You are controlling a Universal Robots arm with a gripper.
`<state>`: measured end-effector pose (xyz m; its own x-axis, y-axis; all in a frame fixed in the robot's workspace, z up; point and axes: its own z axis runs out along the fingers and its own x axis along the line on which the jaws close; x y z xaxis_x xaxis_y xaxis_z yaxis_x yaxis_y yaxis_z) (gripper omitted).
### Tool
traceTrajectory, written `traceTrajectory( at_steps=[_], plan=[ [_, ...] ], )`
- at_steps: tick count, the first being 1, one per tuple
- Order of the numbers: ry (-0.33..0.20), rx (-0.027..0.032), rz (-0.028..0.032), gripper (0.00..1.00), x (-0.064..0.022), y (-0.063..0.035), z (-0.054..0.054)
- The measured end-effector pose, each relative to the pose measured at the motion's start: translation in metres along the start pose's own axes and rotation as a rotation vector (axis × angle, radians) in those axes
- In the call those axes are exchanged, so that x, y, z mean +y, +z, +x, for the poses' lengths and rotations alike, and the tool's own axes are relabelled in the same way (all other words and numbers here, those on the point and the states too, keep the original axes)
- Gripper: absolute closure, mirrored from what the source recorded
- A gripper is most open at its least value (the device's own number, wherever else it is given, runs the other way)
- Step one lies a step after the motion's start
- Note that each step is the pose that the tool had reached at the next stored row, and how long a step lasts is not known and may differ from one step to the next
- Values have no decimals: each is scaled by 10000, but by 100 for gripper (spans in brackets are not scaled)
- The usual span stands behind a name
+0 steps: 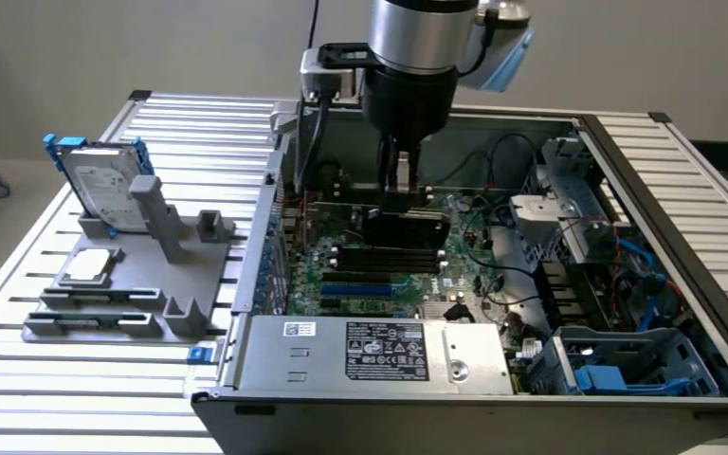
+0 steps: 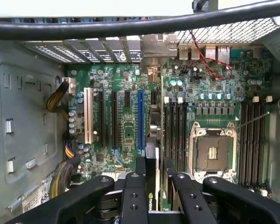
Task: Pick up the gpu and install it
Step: 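Insert the gpu into the slot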
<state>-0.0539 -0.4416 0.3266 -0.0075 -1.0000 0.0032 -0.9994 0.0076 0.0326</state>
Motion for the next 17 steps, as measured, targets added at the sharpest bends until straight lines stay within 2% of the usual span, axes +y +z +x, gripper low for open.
traceTrajectory(
  at_steps=[7, 12, 17],
  plan=[
    [-144, 3, -2, 74, 14, 34, 124],
    [-151, 2, 40, 74, 189, 103, 138],
    [-152, 6, 43, 74, 206, 125, 138]
  ],
)
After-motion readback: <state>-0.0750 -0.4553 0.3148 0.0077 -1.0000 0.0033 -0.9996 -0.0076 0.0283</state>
